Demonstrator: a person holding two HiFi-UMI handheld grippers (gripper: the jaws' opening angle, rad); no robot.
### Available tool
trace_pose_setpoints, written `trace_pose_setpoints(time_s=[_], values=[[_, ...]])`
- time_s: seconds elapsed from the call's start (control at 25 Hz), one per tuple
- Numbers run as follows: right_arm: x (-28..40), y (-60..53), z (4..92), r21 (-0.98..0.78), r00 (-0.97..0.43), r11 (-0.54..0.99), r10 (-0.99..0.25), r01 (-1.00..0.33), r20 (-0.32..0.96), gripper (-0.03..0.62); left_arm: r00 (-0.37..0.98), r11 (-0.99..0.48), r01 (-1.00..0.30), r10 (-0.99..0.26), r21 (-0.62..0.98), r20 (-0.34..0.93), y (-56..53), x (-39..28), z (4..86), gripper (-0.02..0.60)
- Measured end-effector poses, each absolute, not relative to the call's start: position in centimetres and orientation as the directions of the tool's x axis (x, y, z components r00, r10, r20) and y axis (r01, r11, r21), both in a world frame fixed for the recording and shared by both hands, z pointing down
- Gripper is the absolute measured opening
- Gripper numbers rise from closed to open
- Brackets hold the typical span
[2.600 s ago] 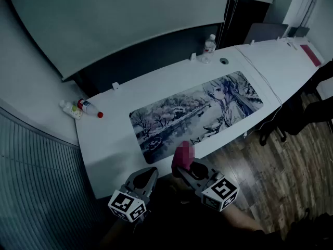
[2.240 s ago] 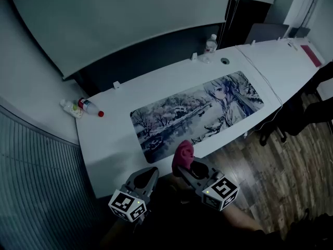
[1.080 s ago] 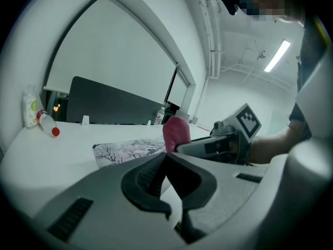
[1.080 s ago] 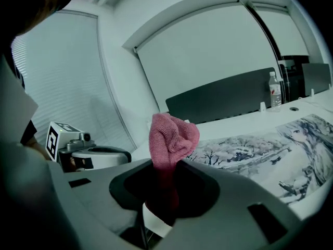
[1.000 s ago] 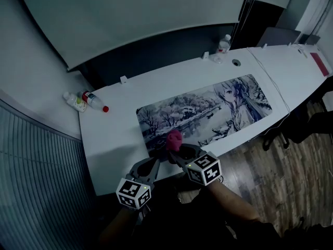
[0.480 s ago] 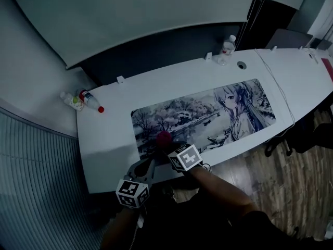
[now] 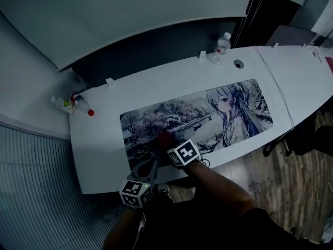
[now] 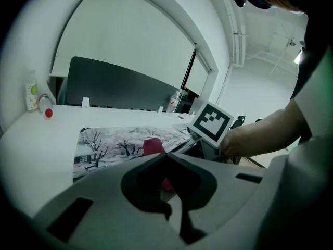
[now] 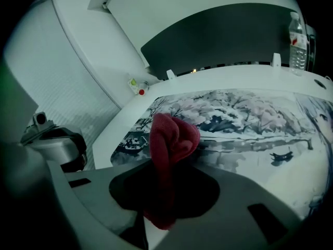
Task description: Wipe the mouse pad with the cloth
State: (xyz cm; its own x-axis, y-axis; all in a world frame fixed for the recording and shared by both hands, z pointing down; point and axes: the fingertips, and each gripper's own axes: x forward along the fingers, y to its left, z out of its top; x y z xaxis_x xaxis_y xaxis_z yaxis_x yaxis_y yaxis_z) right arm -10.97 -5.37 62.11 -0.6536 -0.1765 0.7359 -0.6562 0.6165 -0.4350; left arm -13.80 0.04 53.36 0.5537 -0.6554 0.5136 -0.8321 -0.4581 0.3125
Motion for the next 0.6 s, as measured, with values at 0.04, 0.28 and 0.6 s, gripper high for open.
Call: trace_pose_setpoints(time_s=[0.04,0.28,0.6], values=[[-10.3,-5.6,62.0,-0.441,-0.655,0.612,-0.172,-0.656,0.736,0.109,0.558,-0.463,-0.829,-0.651,0.314,0.515,-0.2,-13.2,53.5,0.006],[-4.5,-6.7,62.3,-0.462,-0.638,0.567,-0.153,-0.682,0.754,0.109,0.595,-0.503,-0.802,-0.617,0.322,0.516,-2.0,-8.8,53.9,0.006],[4.0,-8.3,62.6,-0.471,-0.630,0.537,-0.152,-0.699,0.761,0.109,0.631,-0.541,-0.771,-0.580,0.335,0.515,-3.8,-2.9,54.9,0.006]])
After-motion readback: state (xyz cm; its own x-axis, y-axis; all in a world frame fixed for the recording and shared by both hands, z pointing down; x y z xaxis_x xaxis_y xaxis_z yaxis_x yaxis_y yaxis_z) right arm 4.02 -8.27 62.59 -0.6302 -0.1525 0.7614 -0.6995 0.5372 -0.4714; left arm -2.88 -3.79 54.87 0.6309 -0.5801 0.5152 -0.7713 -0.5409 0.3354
